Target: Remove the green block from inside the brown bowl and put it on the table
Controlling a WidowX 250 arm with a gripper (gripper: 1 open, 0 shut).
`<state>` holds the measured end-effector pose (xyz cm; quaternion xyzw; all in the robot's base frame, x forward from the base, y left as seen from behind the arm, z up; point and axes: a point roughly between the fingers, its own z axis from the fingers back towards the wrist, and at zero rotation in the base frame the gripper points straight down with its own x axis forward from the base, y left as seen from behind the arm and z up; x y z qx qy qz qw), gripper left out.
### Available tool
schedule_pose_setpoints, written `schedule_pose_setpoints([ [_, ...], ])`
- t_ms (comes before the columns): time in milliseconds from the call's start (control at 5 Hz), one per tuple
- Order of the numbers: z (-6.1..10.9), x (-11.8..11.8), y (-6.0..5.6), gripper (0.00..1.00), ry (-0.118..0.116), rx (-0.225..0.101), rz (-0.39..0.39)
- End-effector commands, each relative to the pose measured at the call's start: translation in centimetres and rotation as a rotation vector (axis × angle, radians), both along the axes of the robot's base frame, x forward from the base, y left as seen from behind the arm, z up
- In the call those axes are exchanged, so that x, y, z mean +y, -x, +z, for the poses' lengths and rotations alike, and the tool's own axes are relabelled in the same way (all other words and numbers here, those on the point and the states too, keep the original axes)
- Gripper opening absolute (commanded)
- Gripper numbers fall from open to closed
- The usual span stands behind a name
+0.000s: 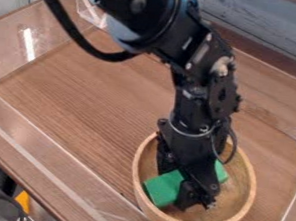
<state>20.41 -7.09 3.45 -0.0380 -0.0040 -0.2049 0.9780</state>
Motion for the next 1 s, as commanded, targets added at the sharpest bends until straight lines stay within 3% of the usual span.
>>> schedule_pose_setpoints([
  [0, 1.9, 0.4, -0.8, 0.0, 0.023, -0.054, 0.015],
  [200, 2.7, 1.1, -0.6, 0.0, 0.032, -0.049, 0.036],
  [600, 6.0, 2.9, -0.2, 0.0, 0.046, -0.04, 0.033],
  [800, 6.7, 5.4, -0.5, 0.0, 0.034, -0.068, 0.013],
])
